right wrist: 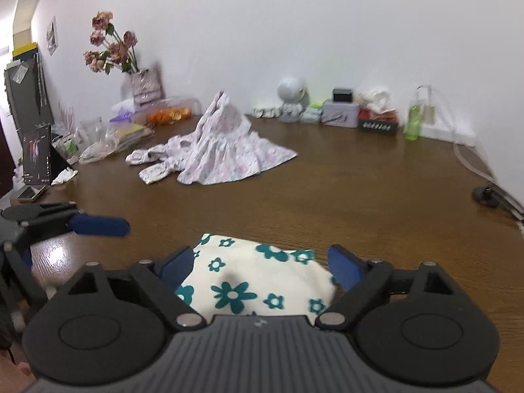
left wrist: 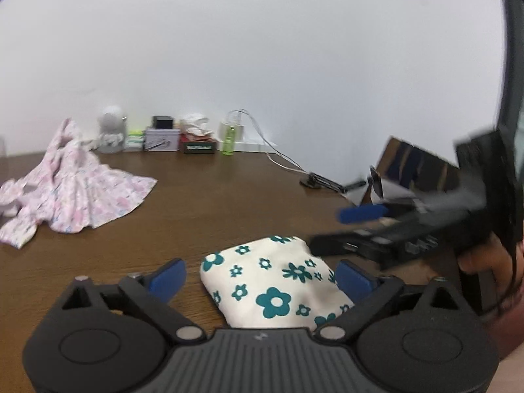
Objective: Fold clothes
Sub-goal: 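Open both grippers and withdraw from the folded bundle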
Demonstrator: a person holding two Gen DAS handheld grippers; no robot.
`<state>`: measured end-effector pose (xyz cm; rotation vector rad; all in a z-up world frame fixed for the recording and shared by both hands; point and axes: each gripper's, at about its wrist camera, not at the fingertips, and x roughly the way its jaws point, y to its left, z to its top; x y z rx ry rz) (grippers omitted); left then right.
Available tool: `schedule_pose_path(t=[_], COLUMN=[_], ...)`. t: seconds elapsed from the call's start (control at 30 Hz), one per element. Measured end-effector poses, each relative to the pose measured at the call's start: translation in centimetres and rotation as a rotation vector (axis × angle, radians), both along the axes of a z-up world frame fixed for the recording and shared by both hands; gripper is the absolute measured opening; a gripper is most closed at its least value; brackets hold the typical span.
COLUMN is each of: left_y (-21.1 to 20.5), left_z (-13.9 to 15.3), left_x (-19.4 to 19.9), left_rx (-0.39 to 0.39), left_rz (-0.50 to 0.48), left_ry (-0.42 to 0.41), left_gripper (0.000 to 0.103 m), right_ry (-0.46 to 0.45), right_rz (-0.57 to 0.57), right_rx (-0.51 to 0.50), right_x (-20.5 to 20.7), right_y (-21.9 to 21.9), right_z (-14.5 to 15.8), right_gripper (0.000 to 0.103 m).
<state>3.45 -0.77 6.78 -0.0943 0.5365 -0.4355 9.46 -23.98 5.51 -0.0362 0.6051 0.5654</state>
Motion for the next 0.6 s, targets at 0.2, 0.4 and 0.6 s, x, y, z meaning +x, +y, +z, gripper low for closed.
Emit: schedule_pose_path(t=[0.2, 0.4, 0.6], left_y=[1.4, 2.5, 2.9], left_z=[-1.4, -2.8, -3.2], left_x=[-0.2, 0.3, 1.3], left_rx=[-0.071, -0.126, -0.173], left_rz=[0.036, 0.064, 0.072], left_ry=[0.090, 0.173, 0.218], left_gripper=[0.103, 0.103, 0.103], right_ry=[0.100, 0.217, 0.217], right_rz=[-0.051, -0.148, -0.149], right_rx=[0.064, 0.187, 0.182], right_x=[-1.3, -1.8, -2.9], right_y=[-2.6, -4.7, -5.0], right_z=[-1.4, -4.6, -5.1], right_gripper=[0.103, 0.103, 0.103])
